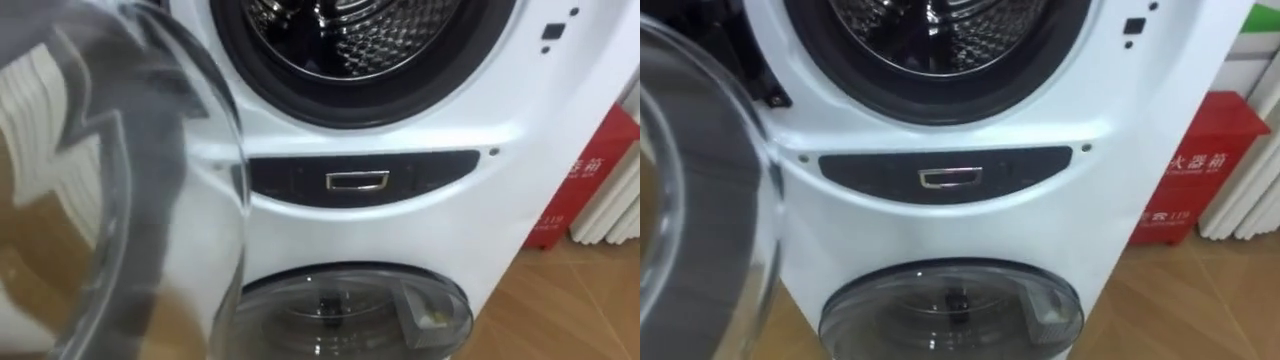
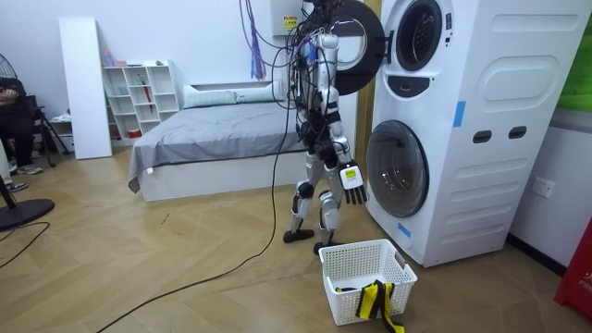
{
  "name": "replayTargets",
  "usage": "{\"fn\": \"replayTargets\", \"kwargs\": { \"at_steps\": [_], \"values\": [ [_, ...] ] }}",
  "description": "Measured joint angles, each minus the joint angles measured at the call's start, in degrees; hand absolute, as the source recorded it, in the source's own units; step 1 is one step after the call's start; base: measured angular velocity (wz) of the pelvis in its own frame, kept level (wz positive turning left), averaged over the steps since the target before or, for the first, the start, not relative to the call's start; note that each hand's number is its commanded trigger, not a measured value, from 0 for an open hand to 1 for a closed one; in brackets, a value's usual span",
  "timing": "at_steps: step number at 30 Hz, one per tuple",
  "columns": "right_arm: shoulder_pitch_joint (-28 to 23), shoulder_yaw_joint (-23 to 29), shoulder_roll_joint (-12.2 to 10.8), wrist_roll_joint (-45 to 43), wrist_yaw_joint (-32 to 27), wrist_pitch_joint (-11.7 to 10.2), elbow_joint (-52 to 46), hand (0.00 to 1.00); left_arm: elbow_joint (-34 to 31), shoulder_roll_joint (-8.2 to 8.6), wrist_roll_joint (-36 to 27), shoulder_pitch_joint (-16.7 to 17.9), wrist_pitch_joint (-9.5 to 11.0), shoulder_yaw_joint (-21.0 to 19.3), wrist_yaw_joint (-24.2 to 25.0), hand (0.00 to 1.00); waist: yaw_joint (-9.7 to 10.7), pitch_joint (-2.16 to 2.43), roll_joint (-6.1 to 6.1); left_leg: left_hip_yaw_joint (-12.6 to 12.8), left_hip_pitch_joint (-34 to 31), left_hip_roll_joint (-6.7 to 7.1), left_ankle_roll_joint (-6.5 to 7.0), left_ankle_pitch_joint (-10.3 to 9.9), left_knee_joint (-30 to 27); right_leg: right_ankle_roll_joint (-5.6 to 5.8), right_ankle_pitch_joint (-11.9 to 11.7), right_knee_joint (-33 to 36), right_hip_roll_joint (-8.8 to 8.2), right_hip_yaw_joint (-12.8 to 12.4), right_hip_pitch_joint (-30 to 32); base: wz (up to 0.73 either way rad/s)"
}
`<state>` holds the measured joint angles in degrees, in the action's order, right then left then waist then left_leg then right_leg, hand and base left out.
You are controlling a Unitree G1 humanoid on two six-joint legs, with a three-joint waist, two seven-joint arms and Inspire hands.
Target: Pick clothes from washing machine
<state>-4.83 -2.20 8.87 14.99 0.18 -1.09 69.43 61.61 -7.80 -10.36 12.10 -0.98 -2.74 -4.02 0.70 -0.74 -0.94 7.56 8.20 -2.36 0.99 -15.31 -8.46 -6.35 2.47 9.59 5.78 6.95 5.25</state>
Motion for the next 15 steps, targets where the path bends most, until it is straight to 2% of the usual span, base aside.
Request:
{"fn": "replayTargets", "kwargs": {
  "at_steps": [2,3,5,15],
  "values": [
    [-0.41,-0.01,-0.01,-0.01,0.42,0.42,0.01,0.0,0.22,0.18,0.03,0.06,-0.15,-0.55,-0.15,0.0,-0.56,0.16,0.11,-0.19,0.77,-0.04,0.1,-0.17,0.12,0.2,0.12,-0.02,-0.06,0.31,-0.84,0.06],
    [-0.39,0.0,-0.01,-0.02,0.51,0.65,0.05,0.0,0.22,0.17,0.06,0.06,-0.2,-0.57,-0.2,0.0,-0.75,0.08,0.16,-0.27,0.99,-0.05,0.13,-0.21,0.12,0.21,0.13,-0.04,-0.08,0.43,-1.1,0.07],
    [-0.47,0.02,0.0,-0.36,0.95,1.25,0.41,0.0,0.26,0.13,0.76,0.13,-0.32,-0.79,-0.33,0.0,-0.96,0.35,0.3,-0.66,1.29,-0.07,0.21,-0.39,0.1,0.31,0.22,0.09,-0.23,0.9,-1.44,0.05],
    [-0.54,-0.57,-0.04,-2.22,3.36,1.28,0.37,0.0,0.34,-0.09,1.51,1.11,-0.48,-1.73,-0.38,0.0,-1.39,0.32,0.74,-1.51,2.69,-0.45,0.02,-0.83,-0.08,0.17,0.69,0.04,0.22,0.94,-2.94,0.02]
  ]
}}
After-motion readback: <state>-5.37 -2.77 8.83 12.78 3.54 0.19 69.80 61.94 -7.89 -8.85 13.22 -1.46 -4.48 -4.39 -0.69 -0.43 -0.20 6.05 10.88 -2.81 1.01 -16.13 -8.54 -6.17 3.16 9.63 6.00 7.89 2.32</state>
